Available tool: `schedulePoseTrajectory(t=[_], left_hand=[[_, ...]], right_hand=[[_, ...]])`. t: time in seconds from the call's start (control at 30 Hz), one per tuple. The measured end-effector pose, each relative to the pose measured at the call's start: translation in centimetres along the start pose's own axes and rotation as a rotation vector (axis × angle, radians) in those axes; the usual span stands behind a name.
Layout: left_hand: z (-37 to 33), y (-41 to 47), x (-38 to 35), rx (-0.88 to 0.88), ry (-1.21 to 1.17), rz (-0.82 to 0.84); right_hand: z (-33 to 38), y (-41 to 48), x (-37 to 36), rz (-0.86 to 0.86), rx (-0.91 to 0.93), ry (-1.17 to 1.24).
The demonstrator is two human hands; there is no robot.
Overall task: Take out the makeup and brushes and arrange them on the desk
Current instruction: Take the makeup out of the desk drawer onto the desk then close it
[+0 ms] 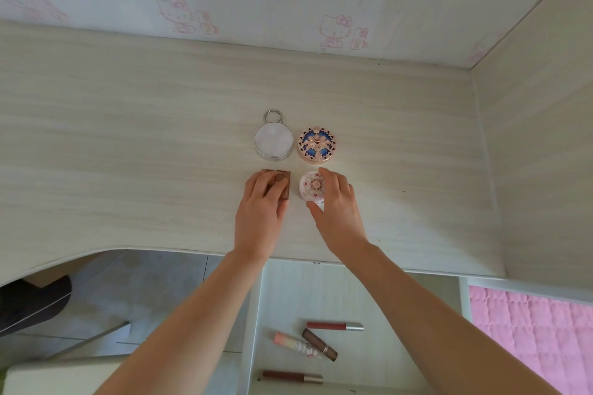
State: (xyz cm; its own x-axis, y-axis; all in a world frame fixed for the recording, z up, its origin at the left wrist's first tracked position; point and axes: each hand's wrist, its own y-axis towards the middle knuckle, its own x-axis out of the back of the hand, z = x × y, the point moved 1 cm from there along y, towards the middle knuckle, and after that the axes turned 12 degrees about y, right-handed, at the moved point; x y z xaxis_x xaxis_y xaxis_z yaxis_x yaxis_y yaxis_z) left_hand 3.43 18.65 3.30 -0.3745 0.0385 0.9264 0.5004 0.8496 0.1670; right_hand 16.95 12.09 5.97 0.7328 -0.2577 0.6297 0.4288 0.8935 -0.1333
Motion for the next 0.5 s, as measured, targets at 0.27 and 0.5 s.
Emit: schedulePoseTrajectory(t=[0.27,0.5], left_hand=[[0.2,0.8,0.0,-0.010,0.028,-0.006],[0.4,0.0,-0.1,-0.022,0.068,0.016]], right_hand=[[0.2,1.2,-0.2,-0.016,0.013,-0.018],[0.1,0.5,0.0,-0.023,0.039,-0.051]])
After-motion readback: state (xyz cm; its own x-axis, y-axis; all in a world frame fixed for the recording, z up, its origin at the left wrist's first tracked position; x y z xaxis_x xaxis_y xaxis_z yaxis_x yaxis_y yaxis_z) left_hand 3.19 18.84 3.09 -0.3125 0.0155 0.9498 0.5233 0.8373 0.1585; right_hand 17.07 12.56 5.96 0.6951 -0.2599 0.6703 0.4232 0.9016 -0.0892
